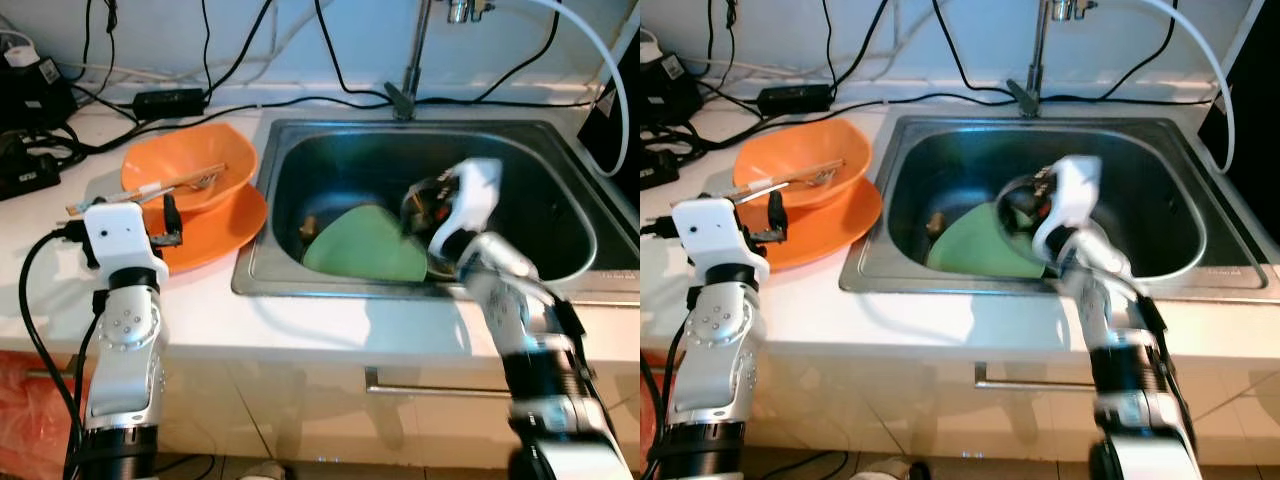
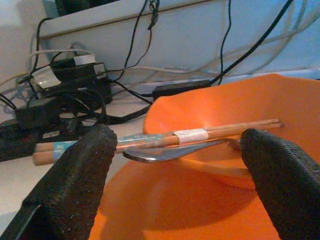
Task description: Kitchen organization
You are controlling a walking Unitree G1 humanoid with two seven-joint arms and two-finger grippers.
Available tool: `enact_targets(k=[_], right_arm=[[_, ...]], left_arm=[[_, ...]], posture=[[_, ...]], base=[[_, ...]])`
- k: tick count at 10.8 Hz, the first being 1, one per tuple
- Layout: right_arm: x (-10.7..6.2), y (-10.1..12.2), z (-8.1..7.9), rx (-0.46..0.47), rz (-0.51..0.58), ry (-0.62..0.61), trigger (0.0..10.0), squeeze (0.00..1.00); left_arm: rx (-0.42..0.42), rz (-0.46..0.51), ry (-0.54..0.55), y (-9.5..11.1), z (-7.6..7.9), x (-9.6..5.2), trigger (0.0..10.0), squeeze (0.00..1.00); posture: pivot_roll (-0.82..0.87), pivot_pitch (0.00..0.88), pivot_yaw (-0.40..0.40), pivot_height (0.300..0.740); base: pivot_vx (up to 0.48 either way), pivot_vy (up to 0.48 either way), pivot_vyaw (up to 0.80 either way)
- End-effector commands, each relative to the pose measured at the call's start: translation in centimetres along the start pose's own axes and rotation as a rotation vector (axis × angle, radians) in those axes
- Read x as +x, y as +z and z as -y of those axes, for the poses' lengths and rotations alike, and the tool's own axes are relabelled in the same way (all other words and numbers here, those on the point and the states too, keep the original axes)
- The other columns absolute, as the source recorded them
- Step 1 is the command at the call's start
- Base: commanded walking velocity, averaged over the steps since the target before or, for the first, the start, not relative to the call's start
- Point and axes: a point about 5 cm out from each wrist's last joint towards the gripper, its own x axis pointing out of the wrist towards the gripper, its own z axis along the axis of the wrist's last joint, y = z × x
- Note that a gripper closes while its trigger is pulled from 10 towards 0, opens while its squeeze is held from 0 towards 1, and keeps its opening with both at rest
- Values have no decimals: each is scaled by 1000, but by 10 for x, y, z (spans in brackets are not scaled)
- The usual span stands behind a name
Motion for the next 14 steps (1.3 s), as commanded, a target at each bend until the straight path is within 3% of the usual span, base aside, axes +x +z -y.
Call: enact_targets(k=[1, 5, 14], right_arm=[[-3, 3, -6, -9, -7, 67, 10000, 0], [-26, -6, -23, -11, -87, 290, 10000, 0], [-35, -3, -32, -4, -91, 345, 10000, 0]], left_arm=[[7, 1, 18, 1, -5, 2, 10000, 0], [-34, -14, -15, -1, 1, 6, 10000, 0], [-250, -43, -52, -2, 4, 23, 10000, 0]], posture=[[156, 28, 53, 740], [153, 30, 56, 740], [146, 35, 60, 740]], base=[[0, 0, 0], [0, 0, 0], [0, 0, 0]])
